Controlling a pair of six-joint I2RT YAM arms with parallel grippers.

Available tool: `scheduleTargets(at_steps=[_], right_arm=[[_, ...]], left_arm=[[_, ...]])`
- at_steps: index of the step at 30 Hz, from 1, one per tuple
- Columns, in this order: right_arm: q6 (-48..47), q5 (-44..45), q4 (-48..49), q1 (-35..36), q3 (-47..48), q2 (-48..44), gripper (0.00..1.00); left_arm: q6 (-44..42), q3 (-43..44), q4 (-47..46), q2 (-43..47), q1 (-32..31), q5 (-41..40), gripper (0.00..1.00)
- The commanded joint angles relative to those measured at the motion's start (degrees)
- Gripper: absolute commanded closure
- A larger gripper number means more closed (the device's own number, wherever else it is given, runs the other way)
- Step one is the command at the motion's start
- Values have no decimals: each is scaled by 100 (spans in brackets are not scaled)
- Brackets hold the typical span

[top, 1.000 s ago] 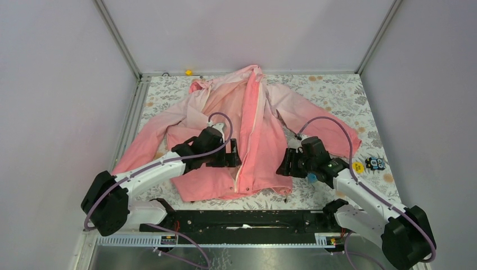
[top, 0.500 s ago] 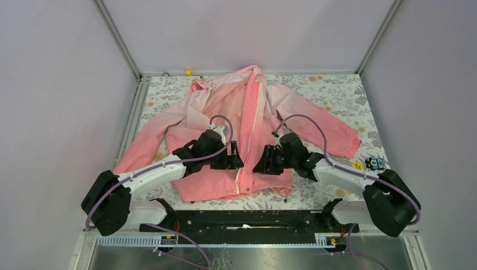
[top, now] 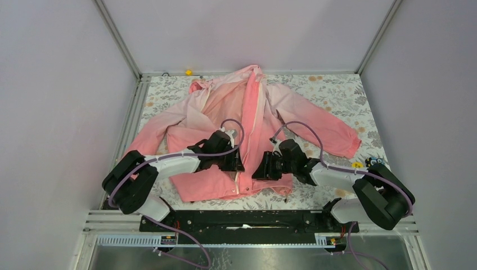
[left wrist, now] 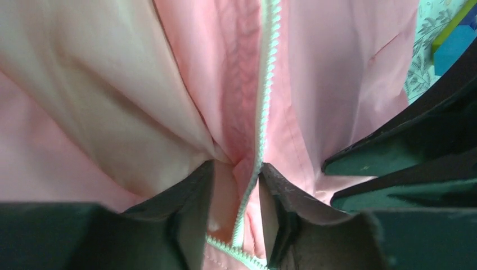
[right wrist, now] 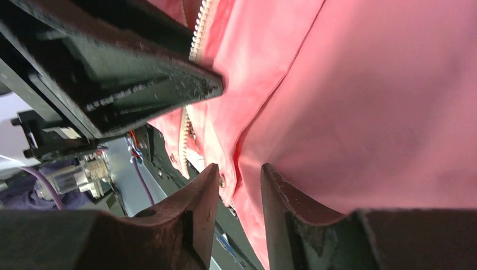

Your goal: Zip up the jacket

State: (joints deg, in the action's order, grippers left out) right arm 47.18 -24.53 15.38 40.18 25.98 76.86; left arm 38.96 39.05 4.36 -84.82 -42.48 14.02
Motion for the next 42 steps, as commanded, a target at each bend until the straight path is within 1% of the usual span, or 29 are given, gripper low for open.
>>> scheduleTargets(at_steps=[1, 3, 4, 6, 7, 8, 10, 12, 14, 15, 20, 22, 25, 27, 30, 34, 37, 39, 40, 41, 42], right_arm=[[-555, -427, 264, 94, -173, -89, 59], [-633, -438, 193, 93, -249, -307, 57], [-657, -416, 186, 87, -298, -521, 56], [-617, -370, 300, 93, -487, -880, 48], [-553, -414, 455, 88, -601, -1072, 44], [-514, -452, 646, 85, -717, -1250, 38], [-344, -578, 1223, 84, -963, -1565, 30], [-198, -541, 1821, 87, -1159, -1688, 23], [-270, -681, 2190, 84, -1118, -1577, 20], [-330, -752, 2288, 92, -1044, -1479, 20], [-883, -749, 2480, 91, -810, -1269, 16], [-1021, -638, 2693, 89, -832, -1207, 14], [-985, -494, 3113, 92, -893, -1013, 16], [-840, -225, 3599, 89, -1071, -993, 17], [-992, 178, 3350, 126, -1026, -1131, 19], [-953, 747, 3476, 217, -1024, -1114, 19], [-860, 1128, 3703, 346, -1036, -925, 24], [-775, 1298, 3977, 369, -1117, -801, 31], [-772, 1317, 4160, 371, -1189, -773, 44], [-772, 1379, 4294, 369, -1276, -791, 64], [-762, 1463, 4422, 375, -1385, -847, 82]], left_arm=[[-141, 366, -366, -5, -17, 145, 71], [-95, 305, -589, 156, -20, 307, 82], [-41, 227, -866, 280, -23, 487, 85], [196, -105, -1830, 643, -23, 1017, 89], [380, -376, -2515, 853, -31, 1248, 95], [546, -652, -3083, 1094, -40, 1256, 100], [713, -1193, -3923, 1547, -46, 1032, 100], [849, -1727, -4689, 1922, -49, 805, 100], [935, -2047, -5309, 2155, -64, 703, 100], [953, -2084, -5347, 2215, -72, 672, 100], [955, -1718, -4575, 2236, -136, 310, 100], [991, -1711, -4445, 2309, -203, -1, 100], [1029, -1721, -4327, 2415, -333, -486, 100], [1013, -1682, -4279, 2398, -421, -739, 100], [1070, -1500, -4114, 2254, -567, -1060, 100], [1309, -1192, -3788, 1991, -791, -1581, 100], [1529, -950, -3697, 1761, -848, -1581, 100], [1634, -715, -3467, 1595, -869, -1523, 100], [1673, -646, -3412, 1524, -887, -1486, 100], [1693, -587, -3369, 1466, -894, -1440, 100], [1689, -539, -3314, 1429, -900, -1430, 100]])
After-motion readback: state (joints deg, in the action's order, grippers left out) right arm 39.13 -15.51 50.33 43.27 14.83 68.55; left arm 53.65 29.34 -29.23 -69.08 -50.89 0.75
